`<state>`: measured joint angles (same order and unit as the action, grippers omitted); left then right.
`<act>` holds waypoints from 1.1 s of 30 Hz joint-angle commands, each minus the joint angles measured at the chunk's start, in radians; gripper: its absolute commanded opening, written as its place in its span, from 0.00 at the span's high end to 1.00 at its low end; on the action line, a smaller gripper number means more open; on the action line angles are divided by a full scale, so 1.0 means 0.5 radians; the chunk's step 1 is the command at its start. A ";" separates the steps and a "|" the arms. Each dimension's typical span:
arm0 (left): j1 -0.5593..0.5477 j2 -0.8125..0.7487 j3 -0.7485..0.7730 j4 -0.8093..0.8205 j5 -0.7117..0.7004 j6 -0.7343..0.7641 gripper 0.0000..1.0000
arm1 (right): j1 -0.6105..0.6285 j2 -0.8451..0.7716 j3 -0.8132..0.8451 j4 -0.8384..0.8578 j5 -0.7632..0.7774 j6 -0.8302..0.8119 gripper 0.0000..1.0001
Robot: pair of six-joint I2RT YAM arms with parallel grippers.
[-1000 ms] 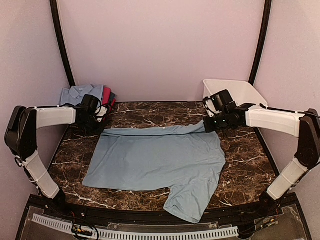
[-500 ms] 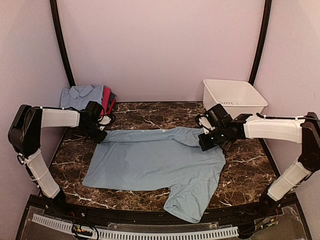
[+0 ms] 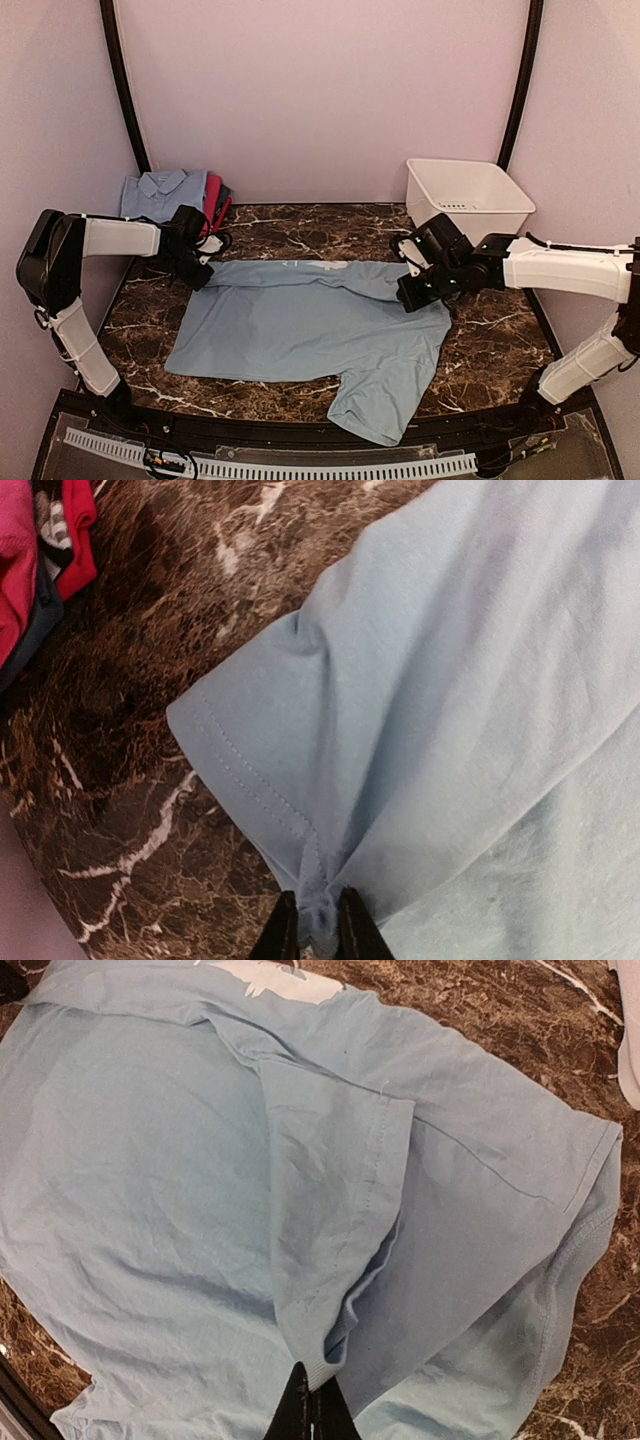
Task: Fold and stack the mixed laundry pile
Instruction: Fold the flattened T-shirt at the center of the board, then smooth out the 1/3-folded T-shirt at the center of the board.
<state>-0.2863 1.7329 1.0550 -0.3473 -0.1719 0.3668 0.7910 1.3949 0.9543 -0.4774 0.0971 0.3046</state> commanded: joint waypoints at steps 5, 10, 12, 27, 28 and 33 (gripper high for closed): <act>-0.019 -0.175 0.055 -0.091 0.006 -0.106 0.62 | 0.139 0.059 -0.051 0.027 -0.428 -0.178 0.97; -0.020 -0.439 0.042 -0.010 0.070 -0.133 0.52 | 0.161 -0.005 0.007 -0.151 -0.572 -0.221 0.56; -0.020 -0.542 0.002 0.121 0.121 -0.122 0.46 | 0.144 -0.071 0.062 -0.286 -0.496 -0.244 0.31; -0.169 -0.882 -0.178 0.593 0.412 -0.372 0.38 | -0.354 0.505 0.378 -0.013 -0.663 -0.115 0.42; -0.173 -0.890 -0.187 0.602 0.413 -0.398 0.38 | -0.369 0.572 0.440 -0.012 -0.664 -0.122 0.42; -0.189 -0.945 -0.208 0.589 0.419 -0.419 0.38 | -0.390 0.811 0.615 -0.020 -0.643 -0.160 0.44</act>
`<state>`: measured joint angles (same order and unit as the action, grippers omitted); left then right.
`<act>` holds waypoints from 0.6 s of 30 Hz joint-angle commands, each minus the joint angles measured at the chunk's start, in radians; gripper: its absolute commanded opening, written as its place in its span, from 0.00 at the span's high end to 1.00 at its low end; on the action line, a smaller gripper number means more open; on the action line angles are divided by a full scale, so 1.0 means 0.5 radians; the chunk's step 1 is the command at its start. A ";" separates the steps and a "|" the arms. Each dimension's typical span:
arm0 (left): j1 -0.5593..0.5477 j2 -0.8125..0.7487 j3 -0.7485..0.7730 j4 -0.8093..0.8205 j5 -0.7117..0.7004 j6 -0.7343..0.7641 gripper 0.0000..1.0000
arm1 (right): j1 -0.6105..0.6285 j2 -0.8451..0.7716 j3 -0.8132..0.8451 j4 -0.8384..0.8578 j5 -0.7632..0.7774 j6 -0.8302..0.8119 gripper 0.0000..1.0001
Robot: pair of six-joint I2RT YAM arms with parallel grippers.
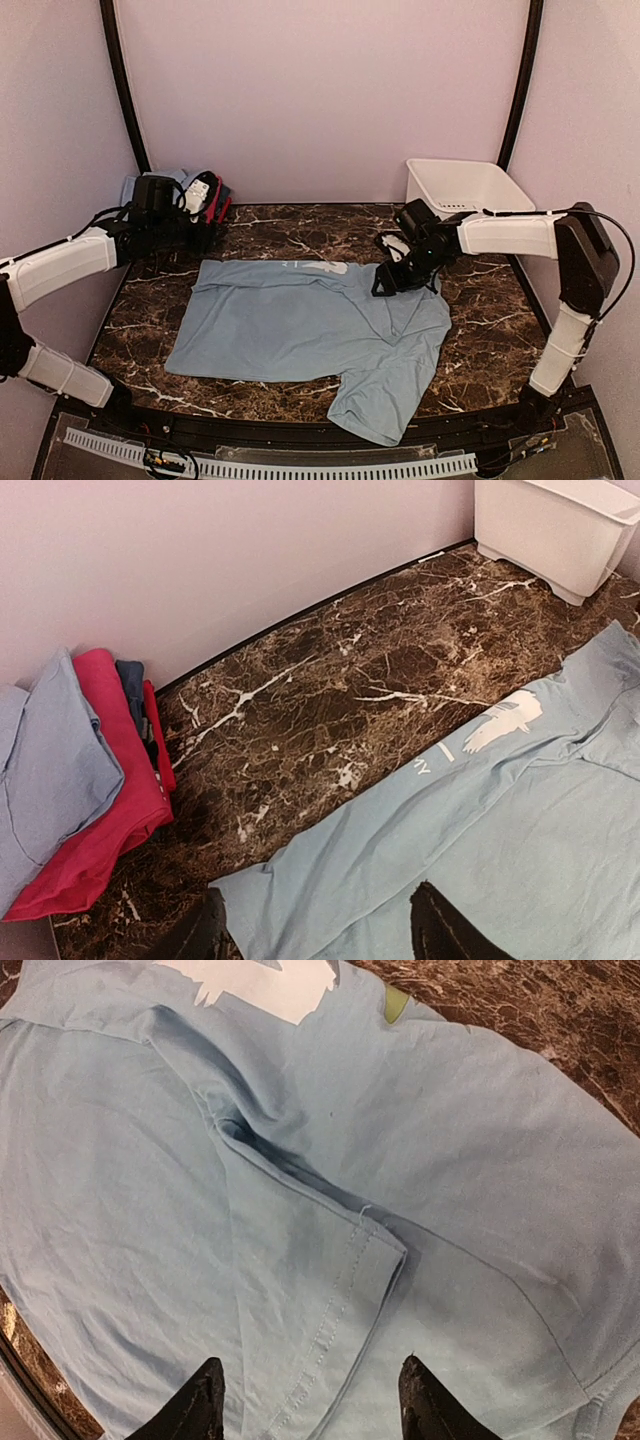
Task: Fold and stack the mixed laundry pile
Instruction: Smooth out the 1/3-folded T-shirt at the center of the board.
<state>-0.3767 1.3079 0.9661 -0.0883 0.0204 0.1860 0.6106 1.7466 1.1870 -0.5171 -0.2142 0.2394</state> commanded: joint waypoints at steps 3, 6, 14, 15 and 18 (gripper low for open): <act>-0.013 -0.127 -0.045 0.068 0.010 -0.053 0.38 | -0.053 0.226 0.220 0.047 -0.015 -0.050 0.44; -0.014 -0.146 -0.065 0.087 0.002 -0.046 0.38 | -0.068 0.320 0.261 0.052 -0.037 -0.064 0.45; -0.017 -0.125 -0.054 0.098 -0.019 -0.021 0.38 | -0.074 0.457 0.349 0.040 -0.119 -0.081 0.58; -0.017 -0.123 -0.053 0.099 -0.019 -0.020 0.38 | -0.074 0.457 0.355 0.035 -0.142 -0.083 0.64; -0.017 -0.116 -0.054 0.102 -0.018 -0.018 0.38 | -0.067 0.395 0.347 0.042 -0.218 -0.083 0.88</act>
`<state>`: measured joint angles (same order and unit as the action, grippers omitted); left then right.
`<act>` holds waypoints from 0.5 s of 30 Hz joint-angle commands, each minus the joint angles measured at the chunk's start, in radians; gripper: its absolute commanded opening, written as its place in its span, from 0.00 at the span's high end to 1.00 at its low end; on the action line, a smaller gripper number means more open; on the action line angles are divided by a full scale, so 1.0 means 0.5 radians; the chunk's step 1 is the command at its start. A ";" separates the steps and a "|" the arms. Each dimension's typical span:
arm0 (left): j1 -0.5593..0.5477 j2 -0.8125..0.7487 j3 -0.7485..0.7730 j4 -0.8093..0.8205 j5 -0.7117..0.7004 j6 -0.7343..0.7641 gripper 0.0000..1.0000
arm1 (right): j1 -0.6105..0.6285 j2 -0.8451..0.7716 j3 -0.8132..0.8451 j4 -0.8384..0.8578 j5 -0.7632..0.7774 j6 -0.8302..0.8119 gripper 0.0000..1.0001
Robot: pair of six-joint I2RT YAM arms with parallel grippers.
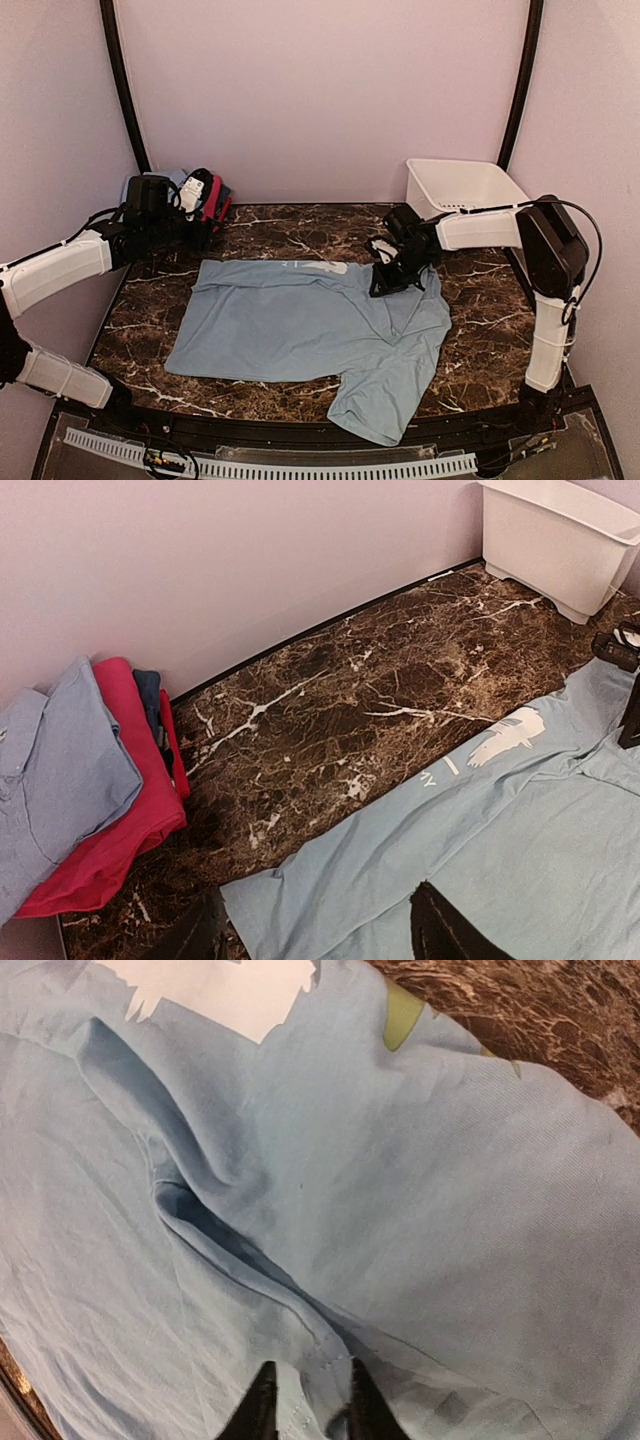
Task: Fold and stack the mixed laundry pile
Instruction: Smooth out the 1/3-folded T-shirt at the center of the board.
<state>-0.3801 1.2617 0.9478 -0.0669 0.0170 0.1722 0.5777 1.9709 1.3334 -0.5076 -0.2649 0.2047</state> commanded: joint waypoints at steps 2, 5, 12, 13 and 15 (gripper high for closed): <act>-0.010 -0.025 -0.020 0.063 -0.011 0.015 0.39 | 0.018 -0.099 0.042 0.031 -0.175 -0.009 1.00; -0.010 -0.023 -0.020 0.063 -0.011 0.020 0.39 | 0.087 -0.144 0.065 0.026 -0.310 -0.002 1.00; -0.010 0.038 0.027 0.031 -0.105 -0.057 0.38 | 0.371 -0.147 0.159 0.068 -0.495 0.039 1.00; -0.010 0.070 0.043 0.012 -0.117 -0.063 0.38 | 0.398 -0.135 0.171 0.048 -0.498 0.028 1.00; -0.010 0.124 0.095 -0.050 -0.130 -0.089 0.38 | 0.437 -0.121 0.185 -0.018 -0.498 -0.016 1.00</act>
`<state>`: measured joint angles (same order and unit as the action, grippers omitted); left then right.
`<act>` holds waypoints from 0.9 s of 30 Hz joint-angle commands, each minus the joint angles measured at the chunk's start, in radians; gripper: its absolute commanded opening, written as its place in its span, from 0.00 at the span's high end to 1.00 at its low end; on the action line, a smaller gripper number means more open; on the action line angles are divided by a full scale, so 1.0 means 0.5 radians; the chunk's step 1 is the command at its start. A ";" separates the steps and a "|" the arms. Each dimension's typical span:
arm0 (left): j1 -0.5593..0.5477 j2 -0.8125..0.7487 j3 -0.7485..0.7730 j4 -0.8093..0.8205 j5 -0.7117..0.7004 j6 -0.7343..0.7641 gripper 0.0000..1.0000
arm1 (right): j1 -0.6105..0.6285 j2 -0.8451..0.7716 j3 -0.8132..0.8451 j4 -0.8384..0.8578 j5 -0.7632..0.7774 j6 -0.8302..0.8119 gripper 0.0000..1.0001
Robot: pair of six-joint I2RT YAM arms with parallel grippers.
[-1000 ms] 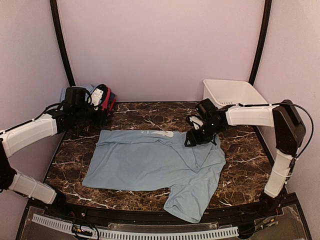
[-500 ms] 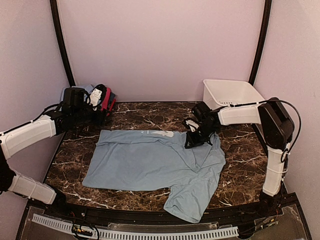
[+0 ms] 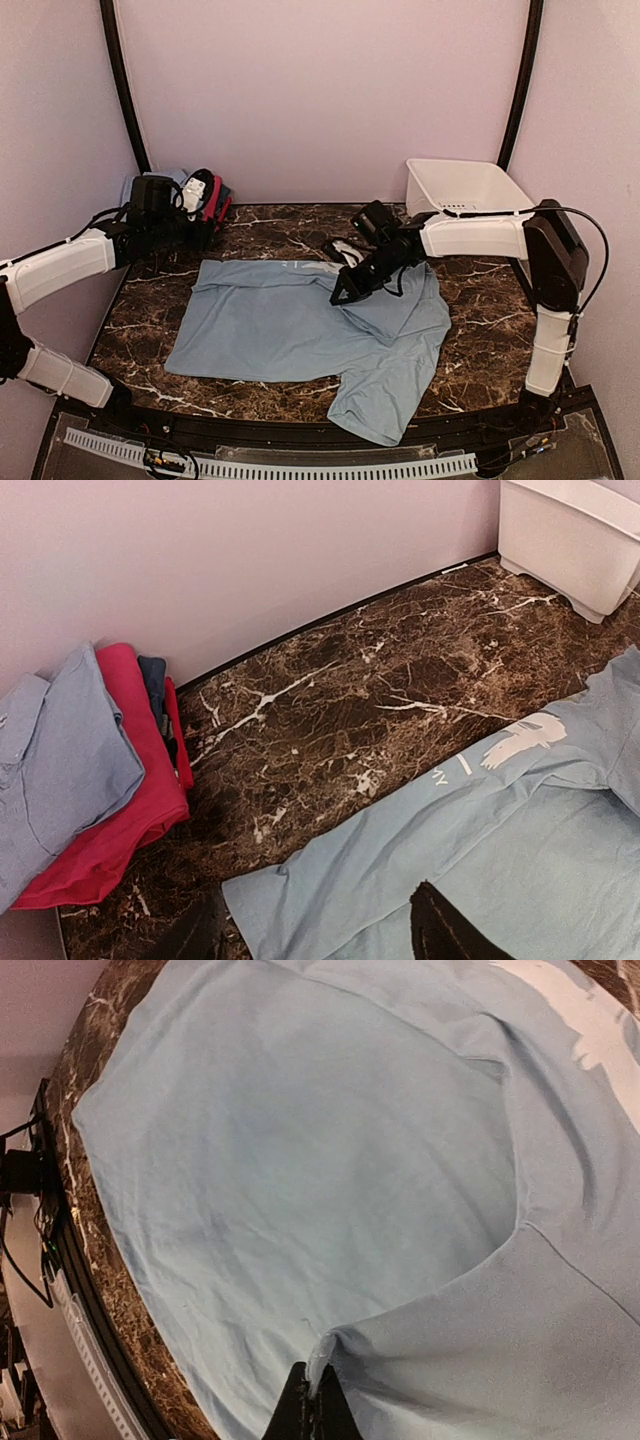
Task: Fold and stack the mixed laundry pile
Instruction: Smooth out the 1/3-folded T-shirt at the center of the board.
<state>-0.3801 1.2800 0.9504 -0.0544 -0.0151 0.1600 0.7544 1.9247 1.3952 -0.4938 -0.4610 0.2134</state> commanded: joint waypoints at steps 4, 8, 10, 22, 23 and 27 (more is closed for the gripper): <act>-0.010 0.170 0.171 -0.163 -0.109 -0.129 0.37 | 0.099 -0.118 -0.022 -0.171 -0.148 -0.165 0.76; -0.010 0.269 0.250 -0.268 -0.115 -0.170 0.36 | 0.030 -0.295 -0.152 -0.269 -0.041 -0.252 0.35; -0.010 0.340 0.307 -0.341 -0.116 -0.211 0.36 | -0.088 -0.392 -0.224 -0.238 0.022 -0.210 0.32; -0.178 0.501 0.329 -0.186 -0.070 -0.309 0.38 | -0.634 -0.553 -0.424 0.032 0.877 0.120 0.61; -0.176 0.546 0.349 -0.204 -0.157 -0.311 0.38 | -0.634 -0.507 -0.405 0.032 0.899 0.136 0.62; -0.130 0.672 0.470 -0.355 -0.246 -0.397 0.37 | -0.661 -0.379 -0.407 0.110 0.960 0.223 0.63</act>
<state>-0.4717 1.5692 1.1263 -0.1646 -0.0612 0.0143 0.4301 1.6733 1.1831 -0.4992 -0.0624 0.2642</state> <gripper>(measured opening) 0.630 0.375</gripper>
